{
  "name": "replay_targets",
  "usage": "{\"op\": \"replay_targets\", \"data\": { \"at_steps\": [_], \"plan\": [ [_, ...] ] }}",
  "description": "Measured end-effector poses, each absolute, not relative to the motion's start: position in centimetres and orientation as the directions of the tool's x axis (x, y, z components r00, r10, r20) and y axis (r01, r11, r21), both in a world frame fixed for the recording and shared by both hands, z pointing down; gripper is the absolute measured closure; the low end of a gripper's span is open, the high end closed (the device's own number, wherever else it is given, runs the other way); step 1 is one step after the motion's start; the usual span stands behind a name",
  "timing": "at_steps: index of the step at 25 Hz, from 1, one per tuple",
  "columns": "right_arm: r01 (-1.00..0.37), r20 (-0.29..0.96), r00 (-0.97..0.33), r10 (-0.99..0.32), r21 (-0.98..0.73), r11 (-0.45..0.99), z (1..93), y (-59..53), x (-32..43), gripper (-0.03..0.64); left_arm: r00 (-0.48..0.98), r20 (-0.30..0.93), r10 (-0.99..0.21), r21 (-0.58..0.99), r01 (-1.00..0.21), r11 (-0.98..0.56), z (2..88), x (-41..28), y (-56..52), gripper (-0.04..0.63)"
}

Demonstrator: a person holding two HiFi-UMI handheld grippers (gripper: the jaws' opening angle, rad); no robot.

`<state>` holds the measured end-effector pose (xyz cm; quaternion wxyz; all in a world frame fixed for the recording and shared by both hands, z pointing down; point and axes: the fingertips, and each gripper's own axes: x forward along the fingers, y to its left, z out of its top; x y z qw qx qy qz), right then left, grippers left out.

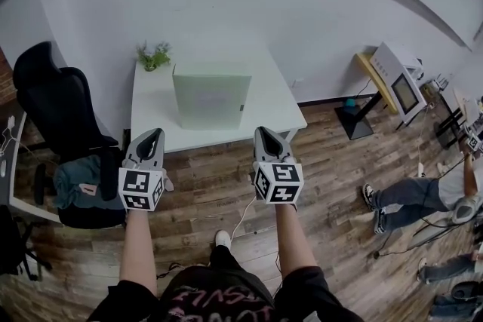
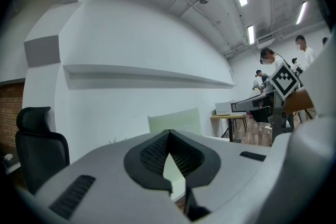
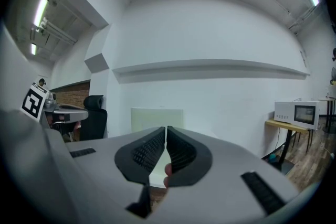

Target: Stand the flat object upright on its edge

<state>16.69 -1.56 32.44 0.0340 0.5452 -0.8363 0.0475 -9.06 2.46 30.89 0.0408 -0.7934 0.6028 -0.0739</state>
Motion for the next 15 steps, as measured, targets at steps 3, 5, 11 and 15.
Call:
{"op": "replay_targets", "data": {
  "at_steps": [3,5,11,15],
  "plan": [
    [-0.914,0.109,-0.406,-0.907,-0.045,0.403,32.4,-1.9,16.7,0.588,0.259,0.064,-0.964,-0.161,-0.95,-0.266,30.6,-9.0,2.3,0.581],
    [-0.913,0.109,-0.407,-0.907,-0.046,0.405,32.4,-2.2,16.7,0.588,0.256,0.062,-0.965,-0.16,-0.952,-0.262,30.5,-9.1,2.2,0.581],
    [-0.911,0.108,-0.413,-0.905,-0.043,0.41,32.3,-2.6,16.6,0.588,0.241,0.053,-0.969,-0.131,-0.96,-0.246,30.1,-9.5,1.9,0.58],
    [-0.911,0.107,-0.412,-0.905,-0.038,0.41,32.1,-2.5,16.7,0.588,0.239,0.041,-0.97,-0.123,-0.962,-0.242,29.7,-9.5,2.0,0.581]
  ]
}}
